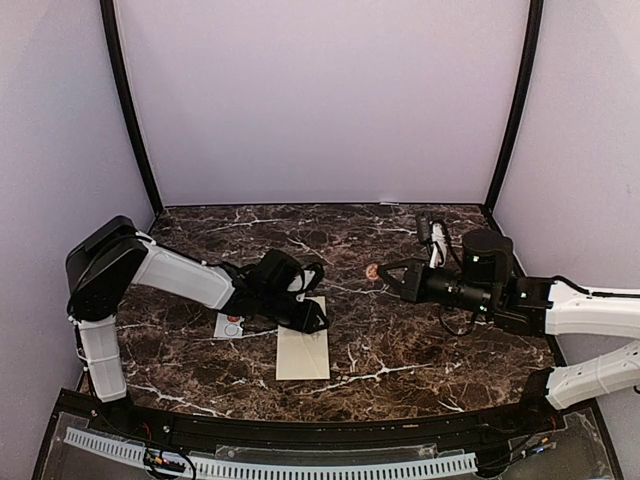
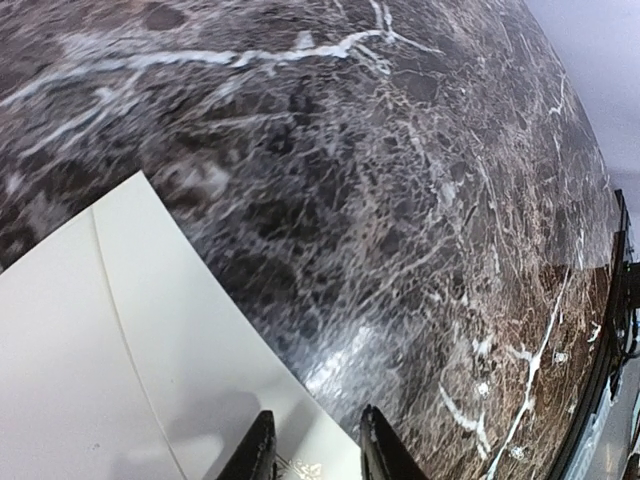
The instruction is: Place the letter into the envelope and seal it
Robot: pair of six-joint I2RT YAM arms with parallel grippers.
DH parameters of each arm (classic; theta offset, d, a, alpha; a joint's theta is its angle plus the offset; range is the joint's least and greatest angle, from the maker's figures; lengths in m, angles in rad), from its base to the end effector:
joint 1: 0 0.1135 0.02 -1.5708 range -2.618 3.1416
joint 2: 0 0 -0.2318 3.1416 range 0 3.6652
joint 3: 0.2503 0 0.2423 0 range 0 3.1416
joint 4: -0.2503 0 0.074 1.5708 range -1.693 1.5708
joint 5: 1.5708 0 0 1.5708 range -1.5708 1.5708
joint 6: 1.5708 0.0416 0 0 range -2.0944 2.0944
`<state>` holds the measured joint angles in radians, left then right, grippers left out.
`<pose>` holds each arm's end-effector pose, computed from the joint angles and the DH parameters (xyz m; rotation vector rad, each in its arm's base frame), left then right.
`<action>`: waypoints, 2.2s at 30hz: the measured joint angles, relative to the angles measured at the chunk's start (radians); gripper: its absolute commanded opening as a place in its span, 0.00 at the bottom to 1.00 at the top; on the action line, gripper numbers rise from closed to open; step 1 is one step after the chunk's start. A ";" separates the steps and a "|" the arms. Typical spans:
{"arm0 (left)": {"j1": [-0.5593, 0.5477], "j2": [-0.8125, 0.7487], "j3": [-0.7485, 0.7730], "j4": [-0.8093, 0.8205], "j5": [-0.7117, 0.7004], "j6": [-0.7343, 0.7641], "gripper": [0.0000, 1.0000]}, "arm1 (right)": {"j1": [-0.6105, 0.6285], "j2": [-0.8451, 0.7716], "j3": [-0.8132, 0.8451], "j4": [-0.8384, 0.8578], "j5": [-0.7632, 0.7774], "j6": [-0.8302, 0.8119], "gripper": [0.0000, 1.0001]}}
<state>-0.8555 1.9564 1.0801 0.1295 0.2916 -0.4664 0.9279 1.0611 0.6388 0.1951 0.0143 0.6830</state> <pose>0.2448 -0.3001 0.1090 0.6389 2.4149 -0.9577 0.1553 0.2063 0.2483 -0.2270 1.9350 1.1075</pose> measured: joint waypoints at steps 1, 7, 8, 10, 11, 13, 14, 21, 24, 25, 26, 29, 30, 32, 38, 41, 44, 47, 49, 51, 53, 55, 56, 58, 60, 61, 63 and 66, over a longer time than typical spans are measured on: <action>0.000 -0.023 -0.032 0.011 -0.015 -0.023 0.28 | 0.000 0.002 0.000 0.002 0.000 0.000 0.00; 0.000 -0.161 -0.239 0.104 -0.047 -0.185 0.28 | 0.000 0.024 0.000 0.016 -0.031 0.003 0.00; -0.001 -0.177 -0.263 0.121 -0.045 -0.207 0.29 | 0.000 0.030 0.000 0.018 -0.039 0.004 0.00; -0.005 -0.203 -0.291 0.141 -0.040 -0.236 0.31 | 0.000 0.041 0.000 0.020 -0.053 0.003 0.00; -0.008 -0.219 -0.300 0.149 -0.039 -0.246 0.32 | 0.000 0.047 0.000 0.021 -0.063 0.004 0.00; -0.014 -0.257 -0.312 0.158 -0.038 -0.253 0.35 | 0.000 0.056 0.000 0.022 -0.079 0.004 0.00; -0.019 -0.287 -0.317 0.161 -0.038 -0.254 0.37 | 0.000 0.060 0.000 0.022 -0.087 0.005 0.00; -0.035 -0.520 -0.320 0.157 -0.065 -0.218 0.44 | 0.000 0.065 -0.002 0.031 -0.108 0.013 0.00; -0.040 -0.589 -0.332 0.121 -0.113 -0.228 0.50 | 0.000 0.065 -0.006 0.041 -0.108 0.016 0.00; -0.040 -0.606 -0.346 0.105 -0.130 -0.235 0.54 | 0.000 0.065 -0.008 0.044 -0.108 0.019 0.00; -0.040 -0.620 -0.364 0.089 -0.146 -0.249 0.55 | 0.000 0.067 -0.008 0.045 -0.108 0.019 0.00; -0.040 -0.644 -0.420 0.034 -0.186 -0.285 0.62 | 0.000 0.072 -0.008 0.050 -0.111 0.023 0.00; -0.039 -0.644 -0.433 0.012 -0.199 -0.297 0.63 | 0.000 0.074 -0.008 0.053 -0.113 0.023 0.00; -0.034 -0.642 -0.446 -0.024 -0.215 -0.316 0.68 | 0.000 0.080 -0.008 0.053 -0.116 0.025 0.00; 0.021 -0.620 -0.450 -0.033 -0.225 -0.339 0.72 | 0.000 0.081 -0.009 0.062 -0.123 0.032 0.00; 0.059 -0.571 -0.450 -0.020 -0.212 -0.337 0.74 | 0.000 0.081 -0.010 0.067 -0.123 0.034 0.00; 0.092 -0.514 -0.450 -0.008 -0.198 -0.330 0.76 | 0.000 0.080 -0.012 0.068 -0.123 0.034 0.00; 0.110 -0.484 -0.450 0.002 -0.195 -0.321 0.77 | 0.000 0.080 -0.016 0.069 -0.123 0.035 0.00; 0.115 -0.470 -0.450 0.012 -0.193 -0.315 0.77 | 0.000 0.079 -0.019 0.070 -0.123 0.035 0.00; 0.118 -0.450 -0.449 0.029 -0.183 -0.306 0.77 | 0.000 0.079 -0.019 0.070 -0.123 0.035 0.00; 0.119 -0.423 -0.445 0.041 -0.173 -0.297 0.76 | 0.000 0.079 -0.019 0.070 -0.123 0.035 0.00; 0.119 -0.391 -0.441 0.058 -0.167 -0.287 0.77 | 0.000 0.079 -0.019 0.070 -0.123 0.035 0.00; 0.119 -0.383 -0.433 0.064 -0.162 -0.282 0.76 | 0.000 0.079 -0.019 0.070 -0.123 0.035 0.00; 0.120 -0.364 -0.424 0.085 -0.154 -0.276 0.76 | 0.000 0.079 -0.020 0.070 -0.123 0.035 0.00; 0.121 -0.350 -0.417 0.102 -0.146 -0.272 0.76 | 0.000 0.079 -0.020 0.070 -0.123 0.035 0.00; 0.121 -0.340 -0.412 0.112 -0.137 -0.270 0.75 | 0.000 0.079 -0.021 0.070 -0.123 0.035 0.00; 0.124 -0.313 -0.400 0.145 -0.115 -0.261 0.74 | 0.000 0.079 -0.021 0.070 -0.122 0.035 0.00; 0.126 -0.274 -0.386 0.199 -0.064 -0.242 0.72 | 0.000 0.078 -0.021 0.070 -0.122 0.035 0.00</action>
<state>-0.7300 1.6825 0.6937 0.3286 0.2276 -0.7086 0.9279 1.1393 0.6182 0.2649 -0.1081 0.7181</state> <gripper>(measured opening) 0.735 0.002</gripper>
